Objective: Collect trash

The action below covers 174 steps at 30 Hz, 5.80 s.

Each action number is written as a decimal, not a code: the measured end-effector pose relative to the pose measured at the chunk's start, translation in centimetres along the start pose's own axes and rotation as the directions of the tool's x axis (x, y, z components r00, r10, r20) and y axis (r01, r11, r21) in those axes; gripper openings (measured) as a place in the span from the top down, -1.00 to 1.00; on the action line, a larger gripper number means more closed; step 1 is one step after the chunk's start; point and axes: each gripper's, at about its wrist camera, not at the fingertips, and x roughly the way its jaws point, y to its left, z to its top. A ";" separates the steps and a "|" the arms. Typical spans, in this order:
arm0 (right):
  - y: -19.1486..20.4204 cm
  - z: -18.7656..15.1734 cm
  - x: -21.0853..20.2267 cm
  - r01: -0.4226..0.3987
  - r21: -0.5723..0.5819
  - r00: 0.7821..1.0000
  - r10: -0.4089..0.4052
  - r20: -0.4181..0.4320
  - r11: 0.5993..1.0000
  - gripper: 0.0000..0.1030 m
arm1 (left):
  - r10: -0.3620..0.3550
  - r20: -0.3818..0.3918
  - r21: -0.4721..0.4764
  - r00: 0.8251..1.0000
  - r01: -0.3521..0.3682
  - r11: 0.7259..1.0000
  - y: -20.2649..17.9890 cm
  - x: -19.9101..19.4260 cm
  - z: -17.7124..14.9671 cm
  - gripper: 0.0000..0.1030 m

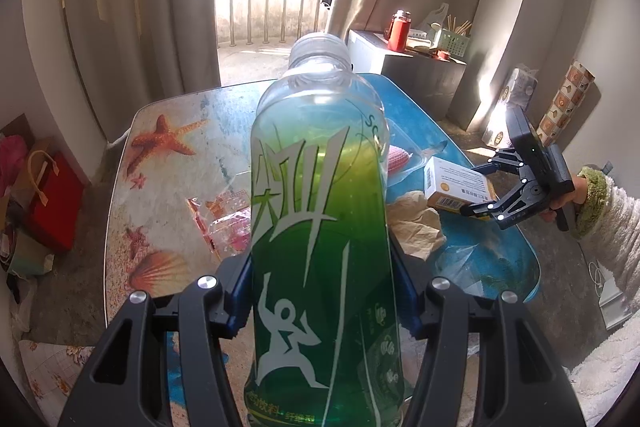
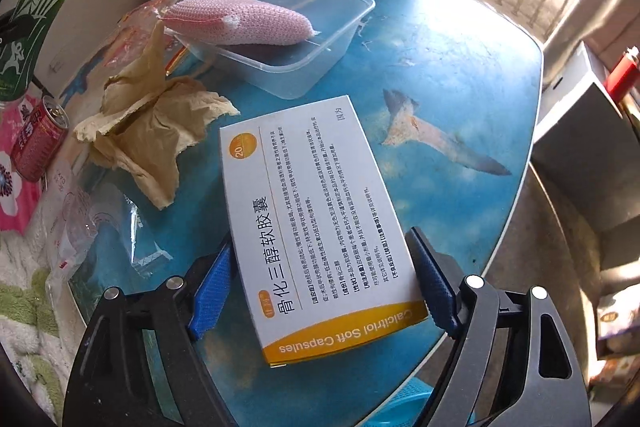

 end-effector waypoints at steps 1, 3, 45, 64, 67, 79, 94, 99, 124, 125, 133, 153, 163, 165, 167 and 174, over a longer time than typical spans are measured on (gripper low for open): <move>0.0 -0.4 -0.1 0.020 0.024 1.000 -0.020 0.002 1.000 -0.49 | -0.001 0.001 0.001 1.000 0.001 1.000 -0.1 -0.1 -0.1 -0.09; -0.1 -1.1 -0.5 0.046 0.077 0.999 -0.047 0.005 0.996 -0.47 | -0.002 0.005 0.004 1.000 0.002 1.000 -0.5 -0.4 -0.3 -0.09; -5.9 -45.4 -10.2 -0.389 0.921 0.903 -0.204 0.379 -0.009 -0.41 | -0.437 -0.522 0.051 0.732 0.539 0.841 -45.0 20.8 -6.5 -0.09; -13.9 -47.3 2.5 -0.183 0.967 0.980 -0.108 0.166 -0.175 -0.41 | -0.344 -0.572 0.023 0.745 0.434 0.900 -48.6 34.4 -9.3 -0.39; -14.5 -46.9 2.3 -0.135 0.981 0.985 -0.126 0.117 -0.140 -0.41 | -0.373 -0.543 0.010 0.752 0.450 0.893 -46.6 32.5 -9.1 -0.39; -14.4 -46.5 1.8 -0.063 0.995 0.990 -0.131 0.052 -0.079 -0.39 | -0.402 -0.449 0.183 0.798 0.522 0.833 -42.0 22.5 -10.2 -0.40; -7.2 -44.0 -8.8 -0.075 0.992 0.955 -0.280 0.100 0.097 -0.41 | -0.495 -0.344 0.283 0.798 0.591 0.756 -43.2 14.6 -10.9 -0.49; -3.6 -42.3 -14.3 -0.059 0.984 0.924 -0.364 0.119 0.171 -0.52 | -0.530 -0.234 0.346 0.815 0.580 0.738 -42.5 9.5 -10.8 -0.63; 10.7 -21.8 -20.4 0.331 0.766 0.753 -0.644 0.138 0.551 -0.84 | -0.257 0.046 0.219 0.965 0.241 0.946 -23.7 -1.3 -10.7 -0.89; 11.3 -21.1 -20.1 0.340 0.754 0.748 -0.647 0.145 0.562 -0.84 | -0.226 0.062 0.205 0.972 0.209 0.956 -22.6 -1.6 -10.9 -0.89; 14.6 -15.3 -16.4 0.399 0.631 0.767 -0.619 0.168 0.665 -0.84 | -0.045 0.085 0.026 0.995 0.043 0.999 -12.5 -3.1 -12.9 -0.89; 16.1 -4.8 -12.0 0.048 0.539 0.879 -0.292 0.377 0.841 -0.84 | -0.048 0.129 -0.125 0.990 0.065 0.990 -2.8 -4.4 -13.2 -0.89; 13.0 -3.4 -10.1 -0.110 0.590 0.907 -0.162 0.389 0.800 -0.84 | -0.081 0.148 -0.051 0.986 0.090 0.995 -1.5 -3.0 -7.7 -0.89; 12.5 -3.6 -9.9 -0.125 0.595 0.909 -0.148 0.389 0.794 -0.84 | -0.082 0.127 -0.079 0.988 0.092 0.993 -0.8 -2.5 -6.8 -0.89; 12.2 -3.6 -9.8 -0.134 0.596 0.909 -0.141 0.392 0.792 -0.84 | -0.078 0.082 -0.106 0.994 0.086 0.991 0.0 -1.9 -6.8 -0.89; 11.1 -3.2 -8.2 -0.174 0.585 0.920 -0.082 0.384 0.792 -0.84 | 0.096 -0.166 -0.164 0.982 -0.123 0.979 2.4 1.7 -10.7 -0.62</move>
